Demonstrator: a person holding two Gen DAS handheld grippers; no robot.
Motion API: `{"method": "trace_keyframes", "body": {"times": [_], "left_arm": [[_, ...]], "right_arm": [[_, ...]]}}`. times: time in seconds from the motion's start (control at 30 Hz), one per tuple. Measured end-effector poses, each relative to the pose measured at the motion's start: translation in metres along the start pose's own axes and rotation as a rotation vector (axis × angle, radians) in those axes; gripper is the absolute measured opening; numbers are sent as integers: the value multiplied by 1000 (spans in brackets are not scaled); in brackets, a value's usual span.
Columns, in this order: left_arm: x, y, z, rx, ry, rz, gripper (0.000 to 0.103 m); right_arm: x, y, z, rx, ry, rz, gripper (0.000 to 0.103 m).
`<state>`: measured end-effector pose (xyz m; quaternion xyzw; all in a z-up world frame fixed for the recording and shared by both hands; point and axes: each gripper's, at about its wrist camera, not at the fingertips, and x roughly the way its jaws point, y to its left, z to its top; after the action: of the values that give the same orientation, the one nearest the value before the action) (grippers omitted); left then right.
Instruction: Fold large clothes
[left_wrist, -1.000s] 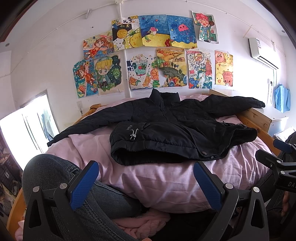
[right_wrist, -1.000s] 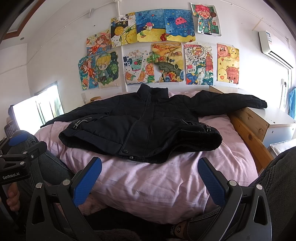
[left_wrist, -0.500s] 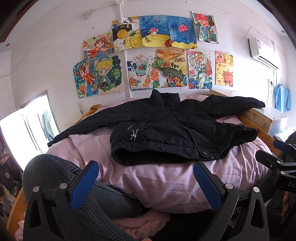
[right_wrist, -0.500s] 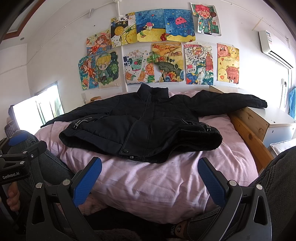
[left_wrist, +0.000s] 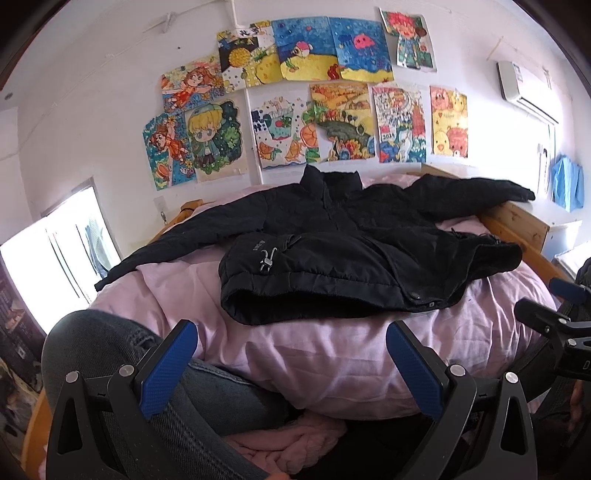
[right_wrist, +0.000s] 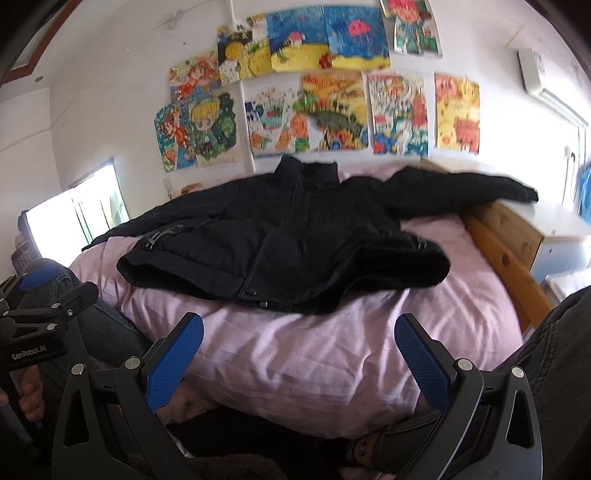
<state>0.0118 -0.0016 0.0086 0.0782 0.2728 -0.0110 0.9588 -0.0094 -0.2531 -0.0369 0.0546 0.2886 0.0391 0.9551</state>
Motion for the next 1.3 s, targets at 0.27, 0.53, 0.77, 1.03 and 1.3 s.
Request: {"method": "trace_keyframes", "body": {"times": [0.27, 0.53, 0.77, 1.03, 1.3], "left_arm": [[34, -9, 49, 85, 70, -101, 103], [81, -33, 104, 138, 143, -160, 103], [123, -57, 144, 167, 159, -168, 103], [174, -79, 186, 142, 90, -207, 103], [245, -115, 216, 74, 178, -248, 103]], "right_arm": [[29, -22, 18, 74, 110, -10, 102], [49, -66, 77, 84, 175, -111, 102], [65, -99, 126, 89, 139, -121, 102], [114, -165, 185, 150, 35, -87, 102], [237, -219, 230, 259, 101, -313, 102]]}}
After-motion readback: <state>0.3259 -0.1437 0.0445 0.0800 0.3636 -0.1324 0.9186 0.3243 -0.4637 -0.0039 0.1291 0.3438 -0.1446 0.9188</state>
